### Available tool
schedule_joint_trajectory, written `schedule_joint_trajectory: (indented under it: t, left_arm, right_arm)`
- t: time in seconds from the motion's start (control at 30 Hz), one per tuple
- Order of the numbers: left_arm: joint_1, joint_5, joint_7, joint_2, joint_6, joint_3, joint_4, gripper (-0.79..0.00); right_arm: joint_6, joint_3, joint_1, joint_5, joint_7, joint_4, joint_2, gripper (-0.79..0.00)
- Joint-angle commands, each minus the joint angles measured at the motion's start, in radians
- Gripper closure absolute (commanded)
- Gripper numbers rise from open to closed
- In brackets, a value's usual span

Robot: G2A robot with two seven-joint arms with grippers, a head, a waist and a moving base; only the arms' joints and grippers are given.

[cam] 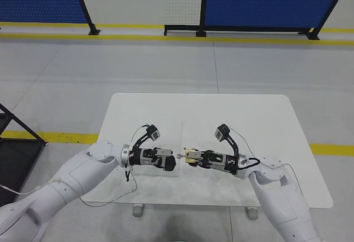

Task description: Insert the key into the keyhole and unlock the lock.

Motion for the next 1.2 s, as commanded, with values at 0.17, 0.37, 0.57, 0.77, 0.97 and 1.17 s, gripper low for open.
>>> schedule_joint_trajectory:
  t: [0.17,0.37,0.57,0.77,0.97,1.17]
  left_arm:
    - [0.013,0.015,0.01,0.001,0.011,-0.014,-0.015,-0.785]
    - [0.026,0.005,0.025,-0.001,0.025,-0.019,-0.032,-0.785]
    - [0.055,0.02,0.044,0.0,0.006,-0.068,-0.057,-0.785]
    - [0.094,0.047,0.047,0.009,0.015,-0.119,-0.095,-0.785]
    - [0.13,0.093,0.059,0.02,0.017,-0.174,-0.138,-0.631]
    - [0.164,0.135,0.07,0.028,0.006,-0.225,-0.16,-0.453]
  right_arm:
    - [0.0,0.0,0.0,0.0,0.0,0.0,0.0,0.0]
    - [0.0,0.0,0.0,0.0,0.0,0.0,0.0,0.0]
    - [0.0,0.0,0.0,0.0,0.0,0.0,0.0,0.0]
    - [0.0,0.0,0.0,0.0,0.0,0.0,0.0,0.0]
    - [0.0,0.0,0.0,0.0,0.0,0.0,0.0,0.0]
    - [0.0,0.0,0.0,0.0,0.0,0.0,0.0,0.0]
